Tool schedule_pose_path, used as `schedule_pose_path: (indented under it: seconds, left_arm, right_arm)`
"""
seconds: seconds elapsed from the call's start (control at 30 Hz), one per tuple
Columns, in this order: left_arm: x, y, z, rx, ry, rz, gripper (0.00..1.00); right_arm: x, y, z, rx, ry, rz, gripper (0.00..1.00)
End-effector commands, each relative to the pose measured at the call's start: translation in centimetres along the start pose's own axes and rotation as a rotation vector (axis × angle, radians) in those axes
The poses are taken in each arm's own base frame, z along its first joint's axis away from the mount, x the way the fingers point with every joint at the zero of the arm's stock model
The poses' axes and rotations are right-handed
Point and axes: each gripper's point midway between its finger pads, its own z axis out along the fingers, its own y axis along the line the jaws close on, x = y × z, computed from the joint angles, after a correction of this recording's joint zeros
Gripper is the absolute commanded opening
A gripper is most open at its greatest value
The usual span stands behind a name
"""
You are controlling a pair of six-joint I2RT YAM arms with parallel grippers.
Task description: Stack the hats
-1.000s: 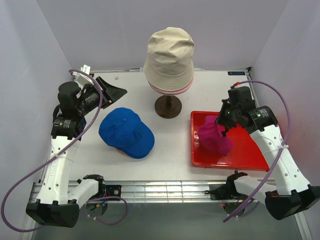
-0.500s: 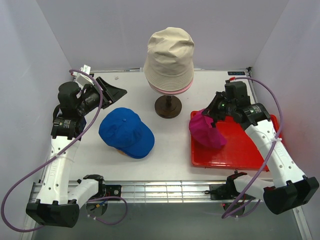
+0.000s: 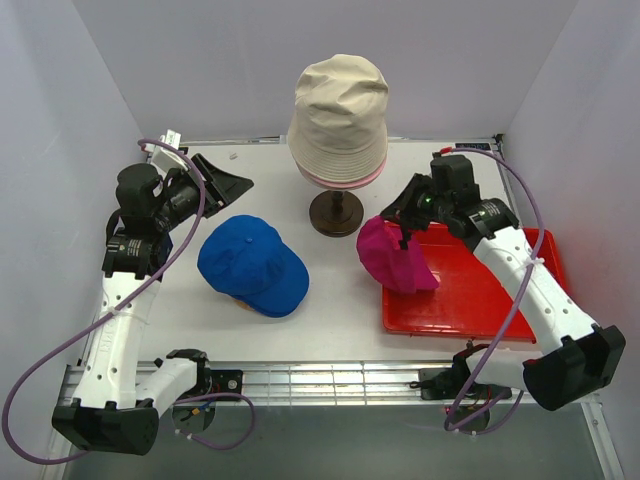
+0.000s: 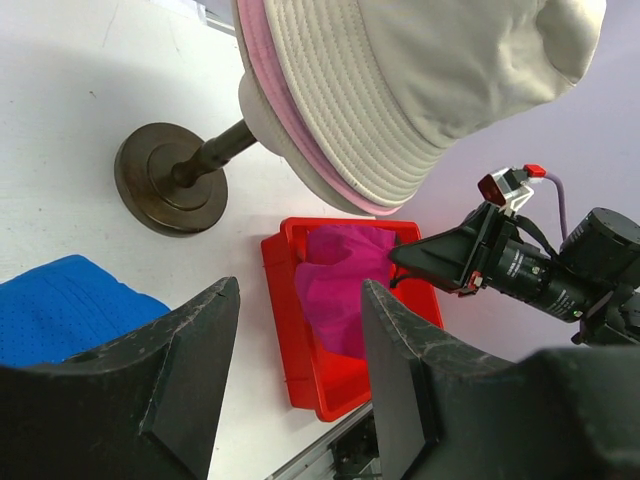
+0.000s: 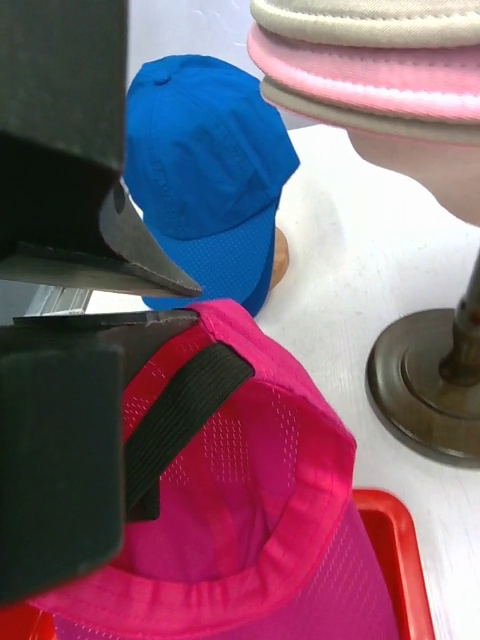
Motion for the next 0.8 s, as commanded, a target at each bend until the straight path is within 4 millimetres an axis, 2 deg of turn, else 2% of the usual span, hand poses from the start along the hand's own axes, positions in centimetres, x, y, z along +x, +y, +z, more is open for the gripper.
schedule_pose_path:
  seconds: [0.0,0.07,0.13,0.17,0.27,0.37,0.43,0.47,0.5,0.57,0.6,0.77]
  left_arm:
    - [0.2,0.1,-0.2,-0.003,-0.002,0.015,0.62]
    - [0.3,0.1,-0.3,-0.005,-0.002,0.017,0.62]
    - [0.3,0.2,-0.2,-0.008,0.001,0.018,0.62]
    - [0.4,0.2,-0.2,-0.009,0.002,0.019,0.62]
    - [0.4,0.3,-0.2,-0.009,0.003,0.018,0.62]
    - [0.5,0.4,-0.1,-0.010,0.008,0.016,0.62]
    - [0.5,0.4,-0.1,-0.012,0.010,0.016,0.62]
    - [0.5,0.4,-0.1,-0.011,0.009,0.018,0.62]
    - [0.5,0.5,0.0,-0.012,0.010,0.017,0.62]
    - [0.6,0.5,0.0,-0.009,0.016,0.013,0.62]
    - [0.7,0.5,0.1,-0.005,0.021,0.012,0.62]
    - [0.7,0.4,-0.1,0.000,0.018,0.024,0.62]
  right_arm:
    - [0.1,2.5,0.5,-0.075,-0.015,-0.060,0.21]
    - [0.3,2.4,0.7,-0.064,-0.021,-0.098,0.25]
    - [0.7,2.5,0.7,-0.071,-0.026,-0.157,0.35]
    - [0.7,2.6,0.4,-0.078,-0.036,-0.179,0.42]
    - [0.7,2.6,-0.7,-0.095,-0.070,-0.267,0.55]
    - [0.7,1.7,-2.3,-0.075,-0.112,-0.328,0.62]
    - [0.5,0.1,-2.8,-0.011,-0.139,-0.368,0.65]
    - [0.9,-0.6,-3.5,-0.004,-0.135,-0.382,0.67]
    - [1.9,-1.7,-3.1,0.012,-0.106,-0.391,0.67]
    - [3.5,-2.6,-3.1,0.004,-0.056,-0.403,0.67]
    - [5.0,-3.5,-2.7,0.014,-0.014,-0.420,0.67]
    - [8.7,-6.5,-2.4,0.086,0.059,-0.477,0.66]
